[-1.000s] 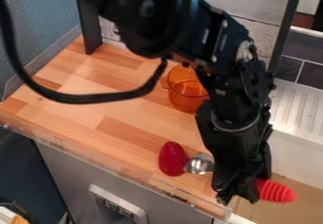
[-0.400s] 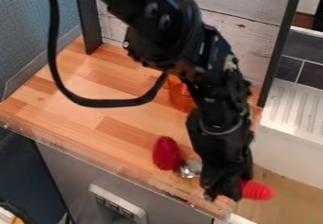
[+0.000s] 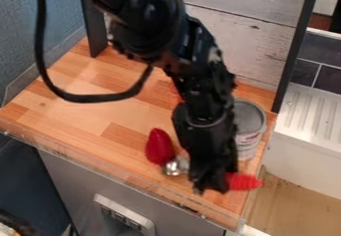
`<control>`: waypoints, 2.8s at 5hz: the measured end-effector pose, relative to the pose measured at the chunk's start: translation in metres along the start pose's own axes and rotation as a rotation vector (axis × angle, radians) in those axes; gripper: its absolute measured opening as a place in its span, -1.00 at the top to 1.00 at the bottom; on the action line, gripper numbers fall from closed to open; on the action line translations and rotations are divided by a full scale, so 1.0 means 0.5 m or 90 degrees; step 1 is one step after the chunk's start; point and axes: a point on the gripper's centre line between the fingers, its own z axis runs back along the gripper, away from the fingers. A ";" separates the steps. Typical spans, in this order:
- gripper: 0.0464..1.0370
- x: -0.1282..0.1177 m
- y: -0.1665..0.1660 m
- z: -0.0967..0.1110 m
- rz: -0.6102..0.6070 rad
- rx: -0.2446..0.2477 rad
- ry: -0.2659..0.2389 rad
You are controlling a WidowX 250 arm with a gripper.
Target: Take the red-handled spoon and move the red object to the center of the wooden table
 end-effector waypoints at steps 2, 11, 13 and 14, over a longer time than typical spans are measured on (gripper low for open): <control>0.36 0.093 -0.026 0.014 0.071 -0.018 -0.026; 0.36 0.293 -0.122 0.052 0.160 -0.088 -0.103; 0.36 0.236 -0.059 0.064 0.098 -0.094 -0.112; 0.36 0.230 -0.035 0.057 0.082 -0.090 -0.115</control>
